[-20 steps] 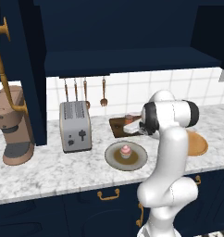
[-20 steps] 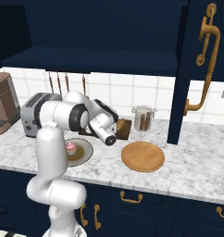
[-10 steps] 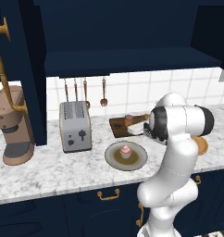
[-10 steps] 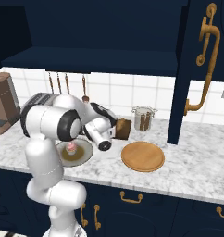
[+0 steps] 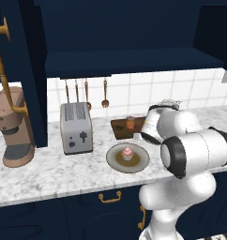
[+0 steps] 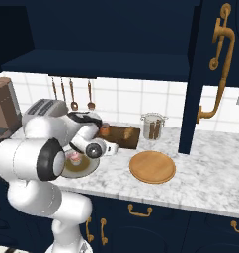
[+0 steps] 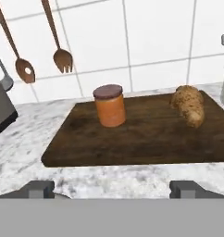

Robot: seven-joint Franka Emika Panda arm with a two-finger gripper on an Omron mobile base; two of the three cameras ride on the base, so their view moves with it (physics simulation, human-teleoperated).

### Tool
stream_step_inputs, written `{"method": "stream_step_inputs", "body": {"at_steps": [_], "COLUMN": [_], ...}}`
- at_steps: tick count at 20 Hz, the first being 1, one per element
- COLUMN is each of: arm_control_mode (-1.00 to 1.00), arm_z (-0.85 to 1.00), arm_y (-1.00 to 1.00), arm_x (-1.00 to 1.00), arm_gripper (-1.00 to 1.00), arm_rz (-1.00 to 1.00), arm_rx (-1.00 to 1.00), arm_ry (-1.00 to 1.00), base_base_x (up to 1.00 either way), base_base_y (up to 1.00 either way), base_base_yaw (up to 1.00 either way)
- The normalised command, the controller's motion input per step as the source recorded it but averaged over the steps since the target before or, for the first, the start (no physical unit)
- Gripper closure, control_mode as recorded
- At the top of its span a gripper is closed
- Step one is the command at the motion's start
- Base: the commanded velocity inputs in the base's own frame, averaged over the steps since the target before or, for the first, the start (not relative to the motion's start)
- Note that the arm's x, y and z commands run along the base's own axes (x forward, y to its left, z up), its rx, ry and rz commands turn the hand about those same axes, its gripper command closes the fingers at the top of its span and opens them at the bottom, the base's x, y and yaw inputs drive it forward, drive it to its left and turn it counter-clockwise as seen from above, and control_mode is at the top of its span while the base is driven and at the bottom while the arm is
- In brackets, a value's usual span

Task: From the different types of pastries on the counter, select a croissant and place it on the cutting board. Then retrieve a jar of jam from the cabinet and place it alongside the croissant on the cutting board.

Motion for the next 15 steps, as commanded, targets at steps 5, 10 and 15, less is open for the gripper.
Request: {"method": "stream_step_inputs", "body": {"at_steps": [5,10,15], "arm_control_mode": [-1.0,-1.0,-1.0], "arm_z": [0.56,0.61,0.55], "arm_y": [-0.23,-0.2,-0.03], "arm_x": [-0.72,-0.67,-0.38], "arm_gripper": [-1.0,-1.0,-1.0], "arm_rz": [-0.14,-0.16,-0.08], "arm_rx": [0.0,0.0,0.0], "arm_ry": [0.72,0.51,0.32], "base_base_x": [0.0,0.0,0.0], "base_base_y": [0.0,0.0,0.0], "base_base_yaw": [0.0,0.0,0.0]}}
